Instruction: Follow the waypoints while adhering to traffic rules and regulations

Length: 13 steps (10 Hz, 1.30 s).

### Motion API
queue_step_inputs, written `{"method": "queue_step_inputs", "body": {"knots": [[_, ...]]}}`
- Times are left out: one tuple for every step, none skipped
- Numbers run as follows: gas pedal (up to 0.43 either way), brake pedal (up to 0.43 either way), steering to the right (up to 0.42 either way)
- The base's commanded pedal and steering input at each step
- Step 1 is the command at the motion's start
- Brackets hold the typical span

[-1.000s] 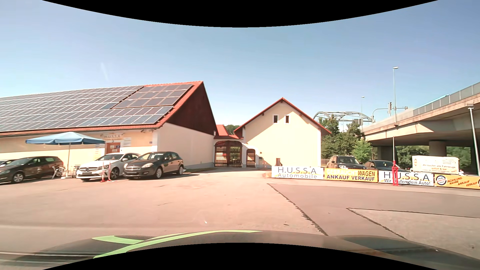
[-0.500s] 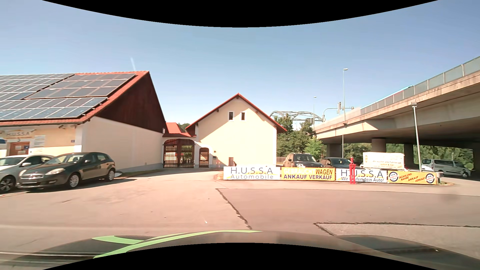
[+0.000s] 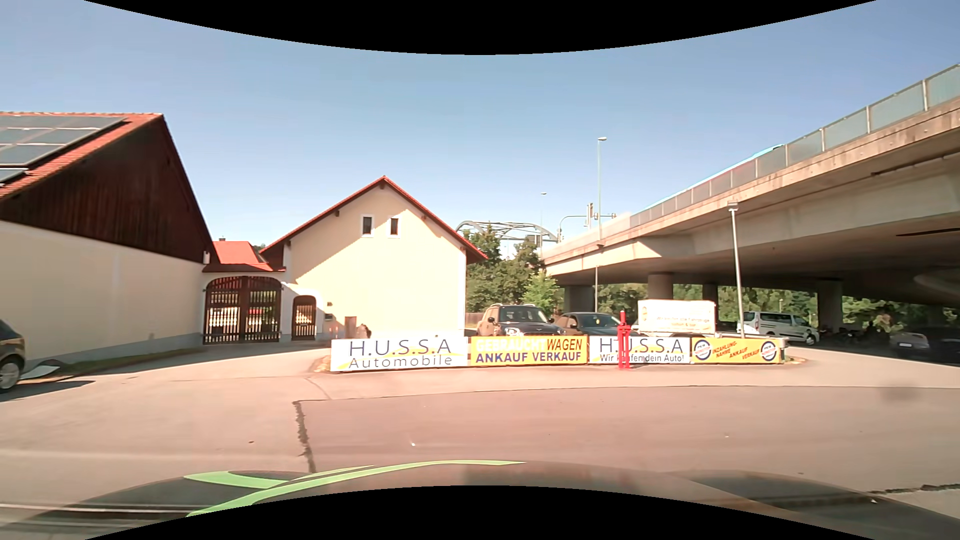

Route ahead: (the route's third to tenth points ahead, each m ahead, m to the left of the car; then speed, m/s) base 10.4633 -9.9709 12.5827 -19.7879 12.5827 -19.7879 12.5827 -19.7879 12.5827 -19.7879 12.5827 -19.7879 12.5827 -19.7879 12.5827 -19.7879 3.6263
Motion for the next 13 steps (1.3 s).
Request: {"method": "queue_step_inputs", "body": {"knots": [[0.0,0.0,0.46],[0.0,0.0,0.467],[0.0,0.0,0.471],[0.0,0.0,0.475],[0.0,0.0,0.478],[0.0,0.0,0.478],[0.0,0.0,0.479],[0.0,0.0,0.479],[0.0,0.0,0.479],[0.0,0.0,0.479],[0.0,0.0,0.479],[0.0,0.0,0.48],[0.0,0.0,0.48]]}}
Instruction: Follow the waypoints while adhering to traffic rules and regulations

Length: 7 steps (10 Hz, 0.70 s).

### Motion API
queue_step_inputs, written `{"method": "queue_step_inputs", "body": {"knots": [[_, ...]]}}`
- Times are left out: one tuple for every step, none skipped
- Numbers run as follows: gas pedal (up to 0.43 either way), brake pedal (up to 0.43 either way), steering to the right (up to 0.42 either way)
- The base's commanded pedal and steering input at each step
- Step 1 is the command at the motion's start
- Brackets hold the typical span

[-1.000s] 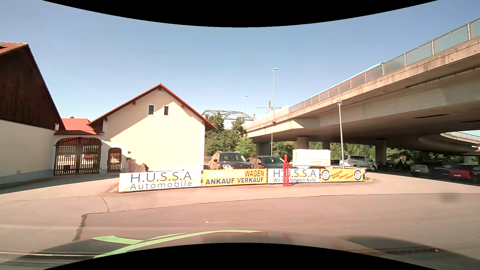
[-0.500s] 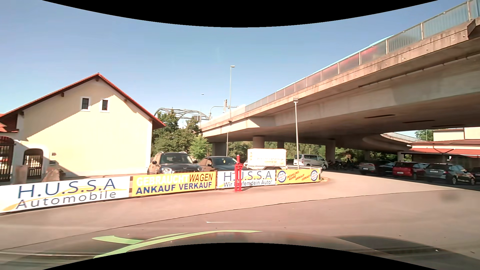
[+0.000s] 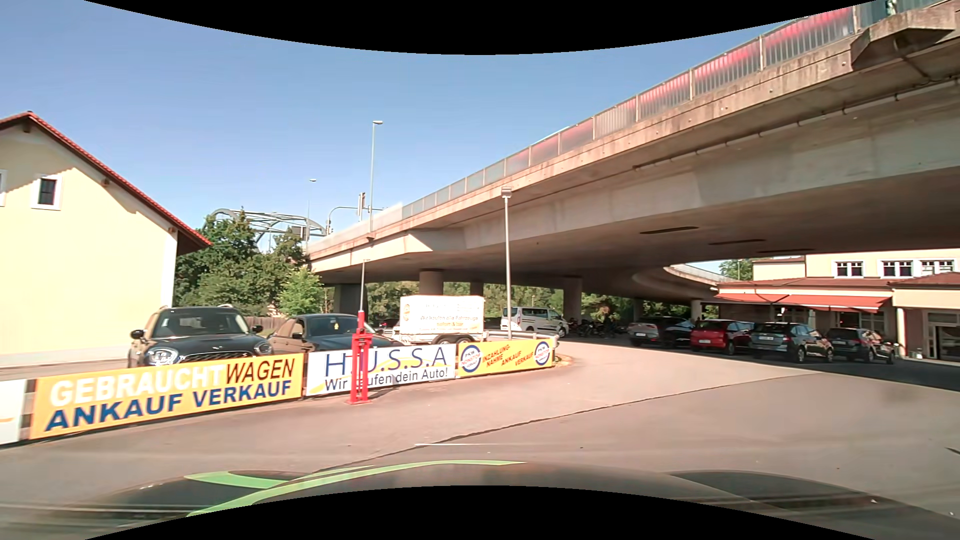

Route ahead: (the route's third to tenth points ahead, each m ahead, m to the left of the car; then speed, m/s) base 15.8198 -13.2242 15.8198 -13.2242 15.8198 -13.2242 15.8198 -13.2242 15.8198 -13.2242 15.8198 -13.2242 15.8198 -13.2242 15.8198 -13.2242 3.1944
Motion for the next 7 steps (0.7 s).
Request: {"method": "queue_step_inputs", "body": {"knots": [[0.0,0.0,0.48],[0.0,0.0,0.48],[0.0,0.0,0.48],[0.0,0.0,0.478],[0.0,0.0,0.475],[0.0,0.0,0.471],[0.0,0.0,0.464]]}}
